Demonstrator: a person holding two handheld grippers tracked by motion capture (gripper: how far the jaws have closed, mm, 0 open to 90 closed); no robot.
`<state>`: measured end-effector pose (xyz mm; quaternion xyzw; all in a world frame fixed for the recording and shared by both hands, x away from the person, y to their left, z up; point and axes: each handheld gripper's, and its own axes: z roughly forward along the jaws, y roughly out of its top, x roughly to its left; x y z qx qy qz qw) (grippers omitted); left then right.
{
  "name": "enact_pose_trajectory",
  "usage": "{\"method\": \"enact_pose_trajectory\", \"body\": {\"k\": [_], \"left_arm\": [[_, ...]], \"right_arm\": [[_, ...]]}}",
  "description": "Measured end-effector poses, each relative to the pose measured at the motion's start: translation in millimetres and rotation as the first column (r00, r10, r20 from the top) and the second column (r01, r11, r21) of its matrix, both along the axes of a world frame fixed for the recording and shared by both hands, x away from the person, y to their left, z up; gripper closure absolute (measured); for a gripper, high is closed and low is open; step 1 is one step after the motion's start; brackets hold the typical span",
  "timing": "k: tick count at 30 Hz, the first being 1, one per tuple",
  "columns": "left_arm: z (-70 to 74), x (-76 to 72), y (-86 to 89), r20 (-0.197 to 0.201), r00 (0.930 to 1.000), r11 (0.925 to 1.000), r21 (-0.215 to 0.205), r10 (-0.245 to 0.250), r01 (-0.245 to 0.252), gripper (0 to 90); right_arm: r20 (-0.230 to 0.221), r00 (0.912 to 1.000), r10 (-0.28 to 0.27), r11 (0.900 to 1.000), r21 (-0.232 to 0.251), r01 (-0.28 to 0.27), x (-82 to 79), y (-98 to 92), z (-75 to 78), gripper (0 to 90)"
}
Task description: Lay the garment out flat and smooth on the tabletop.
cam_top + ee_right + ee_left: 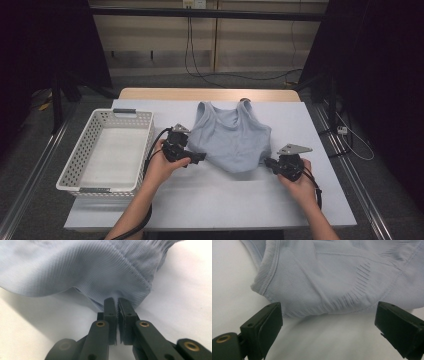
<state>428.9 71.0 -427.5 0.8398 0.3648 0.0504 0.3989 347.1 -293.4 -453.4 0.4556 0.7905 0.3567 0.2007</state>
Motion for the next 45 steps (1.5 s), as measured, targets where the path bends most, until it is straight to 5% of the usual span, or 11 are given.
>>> {"method": "enact_pose_trajectory", "body": {"k": [10,20,23,29,45], "left_arm": [[-5.7,-0.8,1.7,-0.009,1.0,0.9998,0.018,-0.002,0.002,7.8],[-18.3,1.1,-5.2,-0.001,1.0,0.9991,0.041,-0.01,0.01,10.3],[-22.0,1.3,-9.0,0.013,0.9996,0.9981,0.056,-0.024,0.024,18.0],[-25.6,5.5,-16.9,0.006,0.9996,0.9993,0.024,-0.028,0.027,29.0],[-8.5,1.7,-22.4,-0.049,0.9964,0.9971,-0.036,-0.069,0.067,70.2]], "right_arm": [[0.059,0.9972,-0.044,0.991,0.127,0.037,-9.5,-26.4,28.0,86.6],[0.039,0.9963,-0.076,0.985,0.16,0.069,-10.9,-39.5,23.9,86.6],[0.039,0.9963,-0.076,0.985,0.156,0.069,-11.5,-38.8,22.5,86.5],[0.041,0.9966,-0.072,0.987,0.146,0.065,-12.1,-37.2,19.4,86.5],[0.052,0.9968,-0.061,0.988,0.144,0.053,-11.9,-29.9,16.9,86.3]]}}
